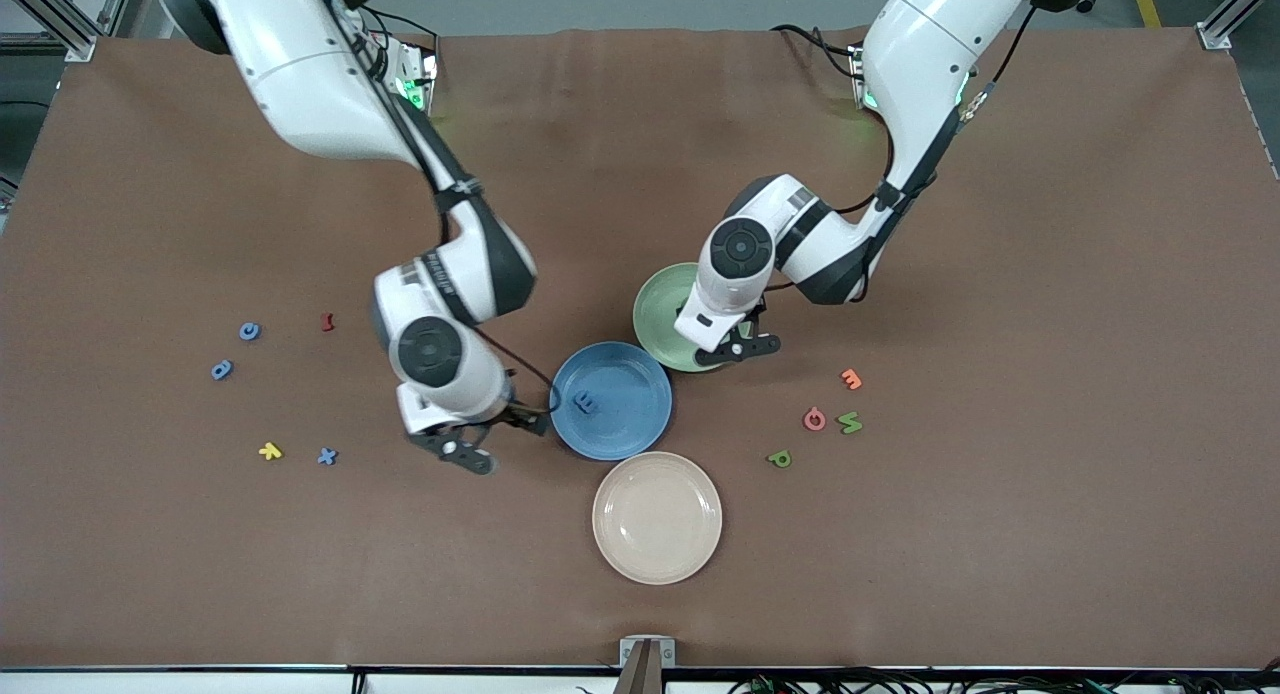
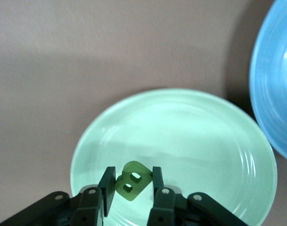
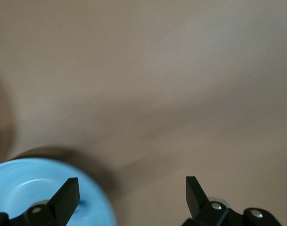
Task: Sort letters by color into matching plates
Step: 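Release the blue m in the blue plate while the left gripper places the B, then grasp the blue x with the right gripper while the left gripper reaches the p, then drop the blue x in the blue plate while the left gripper grasps the p, then place the green p on the green plate while the right gripper reaches the e, then grasp the blue e with the right gripper while the left gripper grasps the Z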
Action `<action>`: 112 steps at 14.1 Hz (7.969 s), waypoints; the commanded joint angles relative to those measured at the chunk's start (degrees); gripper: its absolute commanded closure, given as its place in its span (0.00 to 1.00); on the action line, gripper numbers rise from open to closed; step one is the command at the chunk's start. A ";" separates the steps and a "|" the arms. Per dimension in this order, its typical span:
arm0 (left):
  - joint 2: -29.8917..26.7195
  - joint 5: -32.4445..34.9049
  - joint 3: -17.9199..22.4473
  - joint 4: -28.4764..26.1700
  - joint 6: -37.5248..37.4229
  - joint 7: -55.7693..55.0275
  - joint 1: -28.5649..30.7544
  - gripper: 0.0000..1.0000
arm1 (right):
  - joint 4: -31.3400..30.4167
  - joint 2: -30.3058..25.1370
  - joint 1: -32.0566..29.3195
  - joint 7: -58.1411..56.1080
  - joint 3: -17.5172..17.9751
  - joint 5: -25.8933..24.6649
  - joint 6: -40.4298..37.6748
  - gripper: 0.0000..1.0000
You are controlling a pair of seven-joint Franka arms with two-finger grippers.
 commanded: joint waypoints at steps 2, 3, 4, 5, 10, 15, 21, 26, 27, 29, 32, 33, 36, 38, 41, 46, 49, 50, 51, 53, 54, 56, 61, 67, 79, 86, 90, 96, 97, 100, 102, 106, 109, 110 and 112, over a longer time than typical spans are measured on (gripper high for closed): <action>-2.19 1.31 -0.10 -3.21 -0.35 -1.86 -0.89 0.74 | -17.38 -9.88 -9.90 -9.79 0.48 -1.22 6.91 0.00; -2.54 1.31 -0.19 -3.82 -0.35 -1.86 -0.89 0.74 | -18.18 -9.98 -12.45 -11.80 0.47 -2.53 8.14 0.00; -3.07 1.31 -0.19 -4.53 -0.35 -1.86 -0.98 0.74 | -18.28 -9.54 -15.96 -14.86 0.56 -2.89 8.94 0.00; -3.42 1.31 -0.19 -5.14 -0.35 -1.78 -0.98 0.74 | -18.28 -9.37 -18.52 -18.11 0.56 -2.89 10.43 0.00; -3.77 1.31 -0.19 -6.12 -0.35 -1.78 -1.24 0.55 | -18.54 -5.59 -23.11 -27.02 0.65 -2.89 17.29 0.00; -5.27 1.31 -0.19 -5.94 -0.35 -0.90 0.59 0.15 | -18.11 -1.72 -23.11 -27.11 0.74 -2.72 22.74 0.00; -4.57 1.22 -0.10 -0.33 -0.35 13.06 9.12 0.13 | -17.58 0.12 -23.29 -31.15 0.74 -2.72 25.21 0.25; 2.45 2.10 3.14 8.98 -0.35 15.09 9.92 0.13 | -16.88 1.01 -22.85 -31.15 0.74 -2.19 25.56 0.36; 4.38 3.93 3.85 11.35 -0.35 15.45 9.74 0.13 | -16.79 1.09 -22.85 -31.15 0.74 -2.19 25.56 0.37; 7.63 6.49 3.85 14.09 -0.26 15.45 9.92 0.14 | -16.70 1.44 -22.76 -31.06 0.74 -2.19 25.65 0.40; 12.03 8.25 3.94 18.57 0.00 15.63 10.09 0.14 | -16.26 2.06 -22.76 -31.06 0.74 -2.19 26.17 0.47; 12.92 8.43 3.94 19.71 0.35 15.63 10.09 0.14 | -16.26 2.06 -22.67 -30.98 0.74 -2.19 26.17 0.54; 15.55 8.43 4.12 23.40 0.62 15.71 10.01 0.14 | -15.91 2.06 -22.41 -30.63 0.74 -2.28 25.91 0.86; 16.52 8.43 5.26 24.73 1.84 15.71 9.39 0.14 | -15.73 2.06 -21.97 -30.54 0.74 -2.19 25.91 0.98; 17.76 8.43 5.44 25.00 5.27 15.63 9.22 0.14 | -15.12 1.36 -21.01 -29.84 0.82 -2.10 24.34 0.99; 18.55 8.26 5.35 25.43 5.72 15.54 8.69 0.14 | -8.89 -0.14 -11.19 -8.27 1.61 -2.02 11.60 0.99; 19.08 8.34 5.35 25.52 7.03 15.54 8.69 0.18 | -4.93 0.83 -3.71 5.20 1.53 -1.93 10.80 1.00; 19.08 8.34 5.35 25.52 7.21 15.54 8.69 0.22 | -3.70 1.09 -1.95 8.71 1.53 -1.93 10.71 1.00; 19.08 8.34 5.35 25.52 7.30 15.54 8.69 0.27 | -3.17 1.53 -0.54 11.27 1.53 -1.93 10.79 1.00; 19.08 8.34 5.35 25.52 7.30 15.54 8.78 0.35 | -2.12 2.23 1.84 14.63 1.70 -0.54 10.79 1.00; 19.08 8.34 5.35 25.52 7.39 15.54 8.78 0.38 | -0.63 3.19 3.68 16.55 1.88 2.09 10.79 1.00; 19.16 8.34 5.44 25.52 7.91 15.54 8.78 0.41 | 2.71 6.00 7.46 20.68 1.79 3.87 10.79 1.00; 19.16 8.34 5.44 25.52 8.09 15.54 8.78 0.55 | 10.36 13.56 13.62 31.15 1.70 3.87 11.76 1.00; 18.64 8.34 5.44 25.35 8.01 15.19 8.78 0.72 | 10.90 13.23 13.89 35.74 1.70 3.70 11.41 0.00; 10.29 7.82 -3.51 24.73 -10.97 2.30 7.46 0.72 | -9.36 -11.09 -6.30 -8.34 1.35 -2.63 -8.29 0.00; 6.42 8.70 -8.62 15.52 -11.77 -9.76 4.04 0.72 | -33.46 -26.58 -26.07 -49.90 1.26 -3.25 3.30 0.00; 6.60 8.70 -8.71 12.87 -11.68 -14.87 0.61 0.72 | -41.55 -26.42 -36.62 -72.84 1.26 -3.42 16.46 0.00; 7.30 8.70 -8.71 11.64 -10.89 -17.07 -1.68 0.72 | -42.36 -17.38 -44.72 -93.71 1.26 -3.42 32.66 0.01; 7.30 8.78 -8.71 11.64 -10.81 -17.07 -1.77 0.72 | -42.27 -15.71 -45.60 -95.56 1.35 -3.42 35.03 0.02; 7.30 8.78 -8.71 11.64 -10.80 -16.98 -1.86 0.54 | -41.57 -12.19 -46.14 -96.19 1.35 -3.33 38.12 0.03; 7.12 8.78 -8.71 11.64 -10.80 -16.89 -1.60 0.49 | -39.56 -10.78 -46.14 -96.28 1.35 -3.33 37.86 0.05; 6.16 8.70 -8.72 11.81 -11.50 -16.37 -0.54 0.42 | -39.20 -9.54 -47.19 -96.19 1.35 -3.33 37.60 0.13; 2.57 8.70 -8.80 9.45 -11.95 -11.12 4.01 0.43 | -39.28 -9.36 -47.46 -95.84 1.35 -3.33 37.34 0.15; 0.99 8.70 -8.80 7.96 -12.03 -7.96 6.29 0.43 | -39.29 -9.36 -47.46 -95.75 1.35 -3.25 36.90 0.18; -1.74 8.70 -8.80 5.67 -12.03 -1.90 10.34 0.43 | -39.29 -9.36 -47.72 -95.93 1.44 -3.25 36.81 0.26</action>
